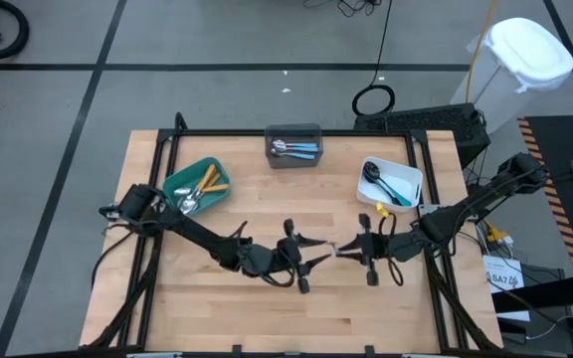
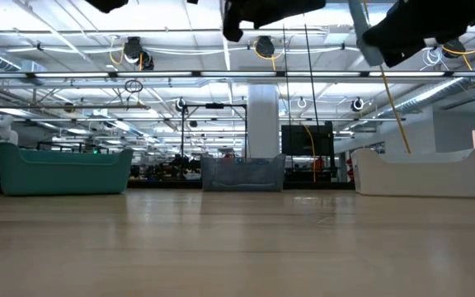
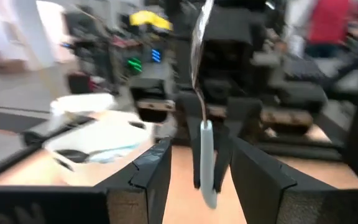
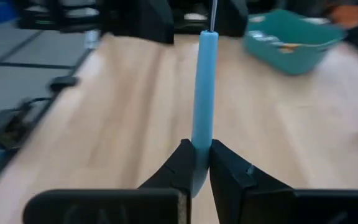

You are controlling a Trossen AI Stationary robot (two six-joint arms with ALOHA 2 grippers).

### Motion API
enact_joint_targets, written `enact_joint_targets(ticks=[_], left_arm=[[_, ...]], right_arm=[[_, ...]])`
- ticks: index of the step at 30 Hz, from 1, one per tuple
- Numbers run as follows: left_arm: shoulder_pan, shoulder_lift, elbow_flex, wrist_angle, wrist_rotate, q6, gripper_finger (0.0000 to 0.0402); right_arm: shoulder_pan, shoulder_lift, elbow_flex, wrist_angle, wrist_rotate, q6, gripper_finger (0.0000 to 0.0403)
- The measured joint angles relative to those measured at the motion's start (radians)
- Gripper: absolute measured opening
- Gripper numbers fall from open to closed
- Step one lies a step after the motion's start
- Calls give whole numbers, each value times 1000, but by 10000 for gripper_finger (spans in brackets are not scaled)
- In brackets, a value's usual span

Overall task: Sort silverware by color (type)
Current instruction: Put the light blue spoon into the black bin

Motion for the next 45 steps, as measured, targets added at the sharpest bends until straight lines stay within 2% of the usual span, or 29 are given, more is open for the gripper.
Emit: enact_joint_targets(ticks=[4, 9, 18, 22, 31, 37, 45], left_arm=[[6, -8, 0, -53, 129, -4, 161], [10, -8, 0, -51, 324, 50, 161], [36, -7, 0, -46, 378, 79, 161], [50, -8, 0, -58, 419, 78, 161], [68, -7, 0, -50, 629, 128, 161], [71, -7, 0, -36, 683, 136, 161], [72, 24, 0, 51, 756, 162, 161]], right_arm=[[0, 2, 0, 5, -132, 12, 26], [-12, 17, 0, 12, -243, 31, 26], [-42, 94, 0, 51, -362, 31, 26], [-52, 115, 0, 89, -372, 29, 27], [-66, 118, 0, 122, -502, 21, 26], [-68, 145, 0, 169, -564, 15, 28], [-113, 228, 0, 288, -708, 1, 26]])
